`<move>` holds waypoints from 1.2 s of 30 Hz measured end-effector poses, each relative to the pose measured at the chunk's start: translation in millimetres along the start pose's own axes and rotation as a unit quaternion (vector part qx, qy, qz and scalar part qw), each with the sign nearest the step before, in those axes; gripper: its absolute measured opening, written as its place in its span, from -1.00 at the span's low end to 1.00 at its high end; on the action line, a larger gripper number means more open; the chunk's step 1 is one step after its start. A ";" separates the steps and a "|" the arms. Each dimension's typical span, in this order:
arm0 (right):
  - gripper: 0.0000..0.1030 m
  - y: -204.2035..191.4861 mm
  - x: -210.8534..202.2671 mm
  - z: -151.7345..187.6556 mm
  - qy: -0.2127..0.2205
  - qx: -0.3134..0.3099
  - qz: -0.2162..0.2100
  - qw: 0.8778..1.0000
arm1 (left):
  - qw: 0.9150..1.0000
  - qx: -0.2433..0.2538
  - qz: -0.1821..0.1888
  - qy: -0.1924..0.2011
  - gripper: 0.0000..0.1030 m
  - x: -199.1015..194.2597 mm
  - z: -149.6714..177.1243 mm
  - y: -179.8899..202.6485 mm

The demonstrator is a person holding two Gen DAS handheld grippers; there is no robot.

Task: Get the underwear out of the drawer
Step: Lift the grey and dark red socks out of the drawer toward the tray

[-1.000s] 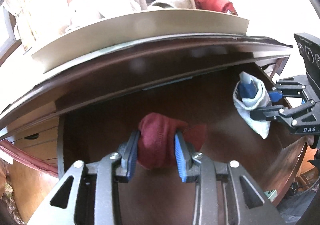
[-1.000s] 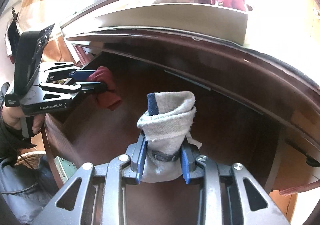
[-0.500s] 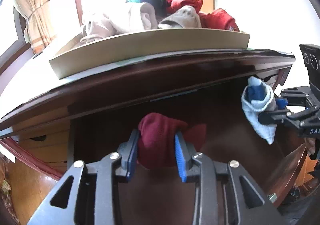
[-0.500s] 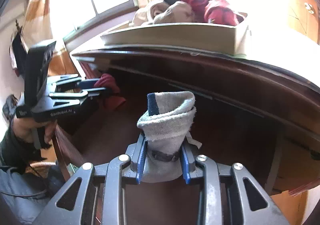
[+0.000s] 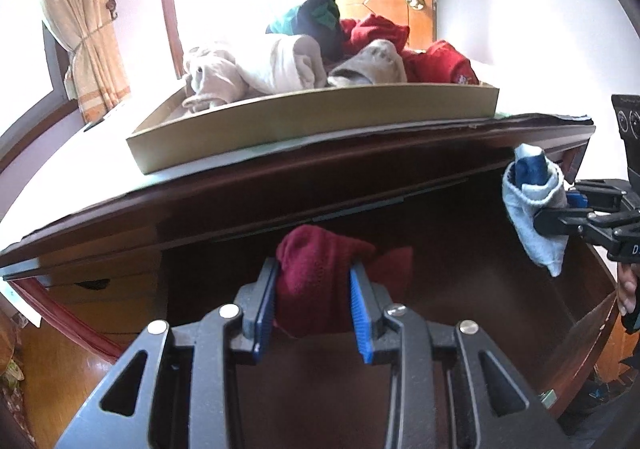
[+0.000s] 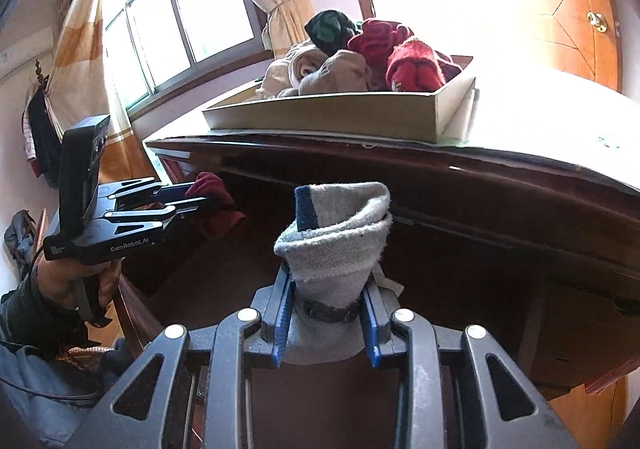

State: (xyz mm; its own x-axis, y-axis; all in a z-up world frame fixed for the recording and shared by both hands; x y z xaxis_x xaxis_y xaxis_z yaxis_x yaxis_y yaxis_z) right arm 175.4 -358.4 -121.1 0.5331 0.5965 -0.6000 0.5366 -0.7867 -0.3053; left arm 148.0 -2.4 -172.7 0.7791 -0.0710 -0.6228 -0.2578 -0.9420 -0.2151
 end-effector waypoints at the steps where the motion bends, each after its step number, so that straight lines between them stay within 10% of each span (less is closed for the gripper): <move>1: -0.37 -0.1 -1.0 -0.3 0.003 -0.001 0.001 1.000 | 1.000 0.000 -0.003 0.003 -0.37 -2.2 0.2 0.1; 36: -0.37 -11.0 -23.9 -8.0 0.095 -0.035 0.022 0.995 | 0.994 -0.016 -0.061 0.087 -0.37 -30.4 -8.8 -13.6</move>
State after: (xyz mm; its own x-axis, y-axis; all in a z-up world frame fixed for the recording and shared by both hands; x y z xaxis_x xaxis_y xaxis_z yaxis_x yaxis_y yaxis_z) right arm 162.0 -362.8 -97.5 0.6675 0.5869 -0.4583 0.5510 -0.8033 -0.2262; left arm 132.9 9.7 -144.2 0.8915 -0.0096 -0.4530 -0.1398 -0.9568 -0.2549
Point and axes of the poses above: each gripper's, at about its wrist camera, not at the fingertips, and x roughly the way its jaws point, y to its right, z to its underside, the point moved 9 cm from there along x, roughly the way its jaws point, and after that the axes turned 10 degrees about x, right-handed, at the moved point
